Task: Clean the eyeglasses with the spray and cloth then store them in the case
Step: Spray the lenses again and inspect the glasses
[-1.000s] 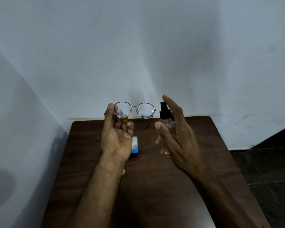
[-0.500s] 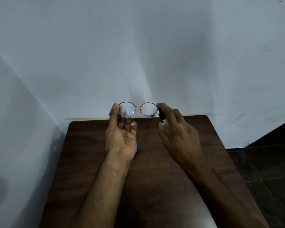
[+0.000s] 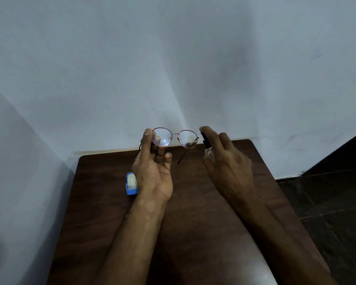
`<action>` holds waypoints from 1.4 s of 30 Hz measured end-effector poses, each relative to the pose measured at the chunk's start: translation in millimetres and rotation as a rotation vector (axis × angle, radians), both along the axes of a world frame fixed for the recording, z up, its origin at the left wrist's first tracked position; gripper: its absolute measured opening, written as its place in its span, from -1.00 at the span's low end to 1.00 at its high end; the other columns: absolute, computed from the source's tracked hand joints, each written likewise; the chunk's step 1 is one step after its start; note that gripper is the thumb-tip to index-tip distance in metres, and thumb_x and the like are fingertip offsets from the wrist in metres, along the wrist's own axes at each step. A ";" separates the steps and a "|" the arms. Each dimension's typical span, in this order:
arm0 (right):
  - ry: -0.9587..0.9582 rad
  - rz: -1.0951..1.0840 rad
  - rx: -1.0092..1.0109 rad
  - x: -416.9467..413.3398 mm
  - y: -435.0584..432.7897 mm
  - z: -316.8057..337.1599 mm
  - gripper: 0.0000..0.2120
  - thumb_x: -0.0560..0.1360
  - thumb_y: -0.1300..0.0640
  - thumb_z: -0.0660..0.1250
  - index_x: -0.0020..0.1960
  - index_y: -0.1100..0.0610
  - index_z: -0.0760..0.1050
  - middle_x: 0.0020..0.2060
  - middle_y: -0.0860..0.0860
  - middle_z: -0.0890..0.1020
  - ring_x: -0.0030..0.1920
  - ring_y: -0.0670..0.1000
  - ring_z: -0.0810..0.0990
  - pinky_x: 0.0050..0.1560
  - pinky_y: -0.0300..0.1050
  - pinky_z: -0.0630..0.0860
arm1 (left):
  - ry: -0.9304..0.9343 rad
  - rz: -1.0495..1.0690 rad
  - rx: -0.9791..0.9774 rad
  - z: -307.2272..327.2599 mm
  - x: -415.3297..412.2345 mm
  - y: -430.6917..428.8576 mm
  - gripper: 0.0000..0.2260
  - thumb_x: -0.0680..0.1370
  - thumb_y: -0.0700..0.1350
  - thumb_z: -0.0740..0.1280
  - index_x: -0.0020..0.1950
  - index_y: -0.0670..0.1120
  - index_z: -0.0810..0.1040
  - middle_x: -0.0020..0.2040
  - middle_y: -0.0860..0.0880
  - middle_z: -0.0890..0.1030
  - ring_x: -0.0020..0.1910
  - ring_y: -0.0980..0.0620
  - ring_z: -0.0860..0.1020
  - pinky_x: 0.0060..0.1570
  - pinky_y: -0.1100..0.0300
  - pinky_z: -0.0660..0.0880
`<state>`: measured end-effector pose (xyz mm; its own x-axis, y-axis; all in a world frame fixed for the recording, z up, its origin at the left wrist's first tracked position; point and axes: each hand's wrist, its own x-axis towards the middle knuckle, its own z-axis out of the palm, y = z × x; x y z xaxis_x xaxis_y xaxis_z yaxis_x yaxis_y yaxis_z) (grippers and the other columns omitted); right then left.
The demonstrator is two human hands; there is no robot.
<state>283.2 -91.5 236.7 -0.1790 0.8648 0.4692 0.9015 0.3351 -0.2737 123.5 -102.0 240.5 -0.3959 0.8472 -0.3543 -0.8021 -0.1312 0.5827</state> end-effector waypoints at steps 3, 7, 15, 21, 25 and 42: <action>0.022 -0.038 0.006 3.9 -0.8 -2.7 -0.40 0.54 0.19 0.34 0.51 -0.14 0.30 0.01 -0.05 0.49 -0.23 0.10 0.56 -0.39 -0.12 0.35 | -0.006 -0.005 -0.010 -0.6 6.1 0.3 -0.92 0.56 -0.02 0.51 -0.05 0.01 0.67 -0.19 0.06 0.62 -0.28 0.14 0.56 -0.31 0.26 0.42; 0.034 -0.076 0.018 8.3 -2.4 -2.2 -0.32 0.57 0.16 0.35 0.59 -0.18 0.19 0.05 -0.03 0.48 -0.20 0.06 0.55 -0.41 -0.07 0.45 | -0.026 -0.017 -0.021 -1.0 13.7 -1.0 -0.92 0.55 -0.03 0.52 -0.02 0.00 0.68 -0.19 0.06 0.65 -0.30 0.15 0.58 -0.34 0.27 0.44; -0.011 -0.068 0.031 13.4 -3.3 -2.1 -0.38 0.54 0.21 0.32 0.52 -0.15 0.26 0.05 -0.03 0.47 -0.17 0.11 0.58 -0.43 -0.08 0.42 | -0.016 -0.045 -0.021 -0.3 26.6 -5.7 -0.90 0.57 -0.03 0.50 0.03 -0.01 0.67 -0.20 0.07 0.64 -0.28 0.16 0.60 -0.32 0.28 0.44; 0.162 -0.080 -0.031 15.7 -14.2 0.1 -0.39 0.57 0.00 0.25 0.58 -0.17 0.18 0.07 -0.06 0.47 -0.09 0.04 0.59 -0.31 0.02 0.55 | -0.011 -0.047 -0.028 -1.8 31.6 -7.2 -0.93 0.57 -0.03 0.49 -0.04 0.00 0.67 -0.22 0.07 0.64 -0.29 0.16 0.59 -0.35 0.29 0.45; 0.343 0.091 -0.074 25.7 -17.8 -2.3 -0.46 0.70 0.00 0.15 0.66 -0.09 0.12 0.15 -0.06 0.47 -0.09 -0.06 0.55 -0.18 0.06 0.56 | -0.005 -0.056 -0.030 -2.9 31.6 -7.4 -0.92 0.56 -0.02 0.50 -0.06 0.01 0.66 -0.19 0.08 0.64 -0.29 0.17 0.58 -0.31 0.28 0.44; 0.090 0.036 -0.057 32.6 -29.0 -12.8 -0.43 0.60 0.08 0.32 0.52 -0.23 0.22 0.13 -0.12 0.53 0.00 0.01 0.64 -0.26 0.07 0.62 | -0.003 -0.061 -0.022 -0.3 37.8 -10.6 -0.92 0.55 -0.02 0.51 -0.04 0.01 0.67 -0.20 0.08 0.66 -0.25 0.15 0.60 -0.30 0.26 0.45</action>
<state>315.8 -120.5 223.9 -0.1694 0.8845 0.4347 0.8600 0.3481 -0.3731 161.3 -112.6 240.2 -0.3427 0.8616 -0.3743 -0.8099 -0.0691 0.5824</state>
